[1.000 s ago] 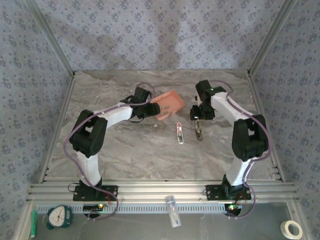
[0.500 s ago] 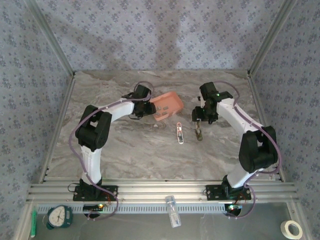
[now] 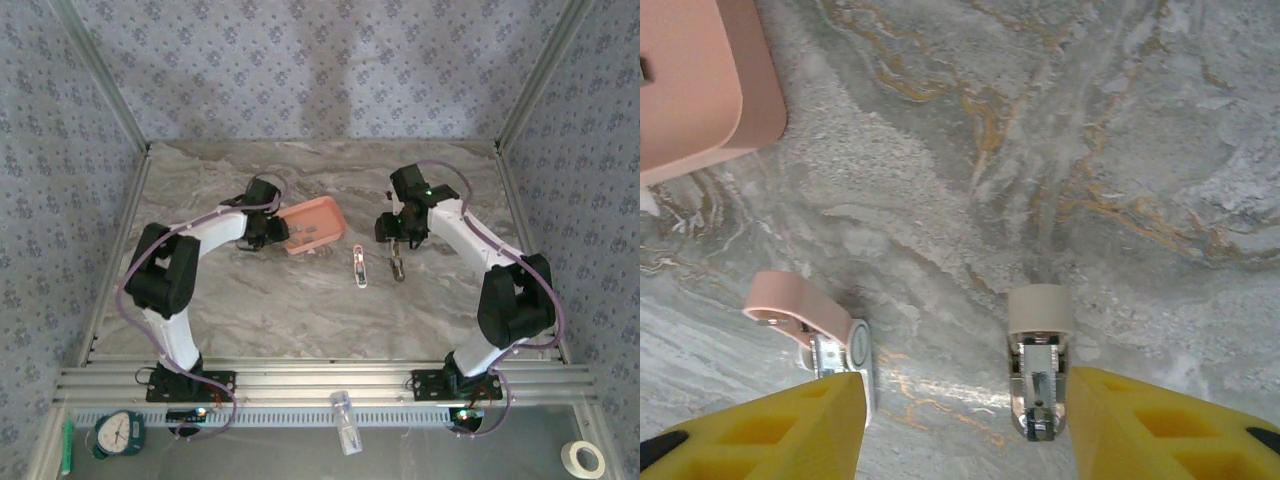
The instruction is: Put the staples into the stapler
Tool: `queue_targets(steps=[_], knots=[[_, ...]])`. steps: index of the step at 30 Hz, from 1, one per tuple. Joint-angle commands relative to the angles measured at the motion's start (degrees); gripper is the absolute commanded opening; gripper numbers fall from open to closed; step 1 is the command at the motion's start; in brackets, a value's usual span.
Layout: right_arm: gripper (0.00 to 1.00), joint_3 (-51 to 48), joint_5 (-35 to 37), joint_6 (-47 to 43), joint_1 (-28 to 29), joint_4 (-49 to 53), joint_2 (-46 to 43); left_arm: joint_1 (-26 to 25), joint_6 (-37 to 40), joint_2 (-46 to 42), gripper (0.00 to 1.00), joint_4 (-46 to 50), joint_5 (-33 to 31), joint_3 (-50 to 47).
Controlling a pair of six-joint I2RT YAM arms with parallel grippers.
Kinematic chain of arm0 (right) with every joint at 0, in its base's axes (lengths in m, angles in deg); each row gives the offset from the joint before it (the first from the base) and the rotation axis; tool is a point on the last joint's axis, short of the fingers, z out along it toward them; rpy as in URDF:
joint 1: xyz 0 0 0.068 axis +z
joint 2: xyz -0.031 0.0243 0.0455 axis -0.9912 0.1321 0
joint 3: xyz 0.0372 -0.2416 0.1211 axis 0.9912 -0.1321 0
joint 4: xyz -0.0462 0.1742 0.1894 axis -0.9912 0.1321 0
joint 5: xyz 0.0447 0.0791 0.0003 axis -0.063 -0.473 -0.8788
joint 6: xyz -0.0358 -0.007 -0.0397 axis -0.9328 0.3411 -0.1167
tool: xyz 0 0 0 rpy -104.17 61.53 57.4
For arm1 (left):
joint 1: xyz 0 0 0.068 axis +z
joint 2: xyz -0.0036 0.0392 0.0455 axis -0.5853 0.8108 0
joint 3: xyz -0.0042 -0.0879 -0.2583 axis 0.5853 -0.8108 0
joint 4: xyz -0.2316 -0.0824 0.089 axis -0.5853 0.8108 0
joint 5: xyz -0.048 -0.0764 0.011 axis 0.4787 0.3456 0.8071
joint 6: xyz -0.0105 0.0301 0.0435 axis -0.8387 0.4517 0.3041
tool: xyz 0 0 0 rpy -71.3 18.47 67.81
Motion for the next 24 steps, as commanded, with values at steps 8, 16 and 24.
queue_targets(steps=[8, 16, 24], knots=[[0.56, 4.12, -0.85, 1.33, 5.59, -1.41, 0.41, 1.60, -2.54, -18.09, 0.49, 2.98, -2.68, -19.62], [0.56, 7.30, -0.86, 1.87, 9.39, -1.63, 0.98, 1.50, -4.60, -28.97, 0.50, 7.40, -3.43, -20.73], [0.55, 6.79, -2.29, 1.87, 10.46, -3.91, -0.67, 1.42, 11.78, -25.78, 0.50, 7.00, 5.20, -10.82]])
